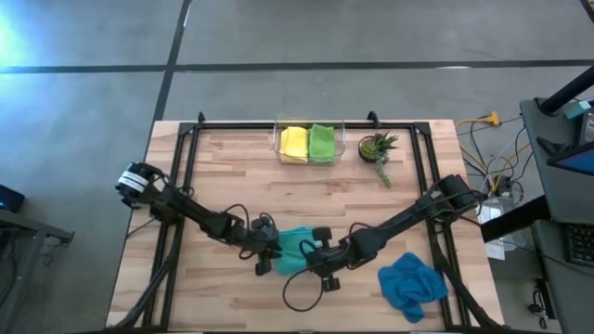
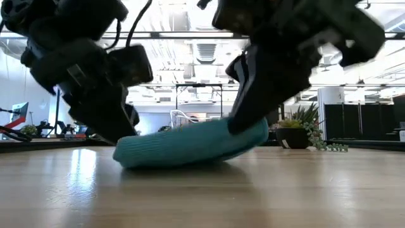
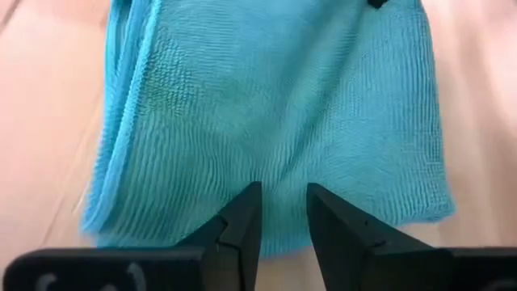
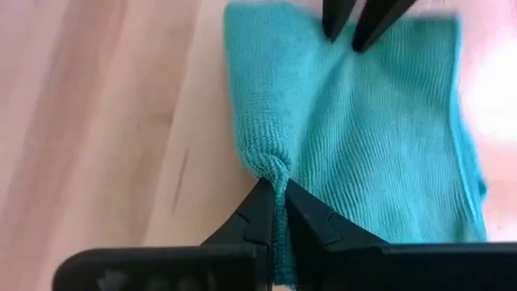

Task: Fold microfiber towels
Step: Fold the light blue microfiber towel

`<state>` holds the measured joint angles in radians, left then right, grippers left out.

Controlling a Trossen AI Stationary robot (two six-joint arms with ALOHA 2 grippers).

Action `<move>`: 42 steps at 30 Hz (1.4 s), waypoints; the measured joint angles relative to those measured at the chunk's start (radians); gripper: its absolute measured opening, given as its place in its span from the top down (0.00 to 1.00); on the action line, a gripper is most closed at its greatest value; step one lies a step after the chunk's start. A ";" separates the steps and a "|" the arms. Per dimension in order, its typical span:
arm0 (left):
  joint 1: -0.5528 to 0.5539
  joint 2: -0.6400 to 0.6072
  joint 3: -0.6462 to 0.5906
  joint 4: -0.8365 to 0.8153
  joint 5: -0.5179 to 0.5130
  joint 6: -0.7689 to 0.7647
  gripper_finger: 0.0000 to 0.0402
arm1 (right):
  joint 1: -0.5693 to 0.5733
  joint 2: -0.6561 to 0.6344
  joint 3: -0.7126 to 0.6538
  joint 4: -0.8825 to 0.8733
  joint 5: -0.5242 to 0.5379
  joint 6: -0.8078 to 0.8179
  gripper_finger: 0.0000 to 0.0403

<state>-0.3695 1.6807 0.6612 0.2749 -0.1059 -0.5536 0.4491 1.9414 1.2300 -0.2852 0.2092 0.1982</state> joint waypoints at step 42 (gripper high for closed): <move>0.016 0.028 0.120 -0.005 0.012 -0.005 1.00 | -0.088 -0.029 0.037 0.002 -0.141 0.120 0.97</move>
<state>-0.3538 1.7082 0.7811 0.2694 -0.0935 -0.5589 0.3615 1.9122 1.2671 -0.2832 0.0685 0.3185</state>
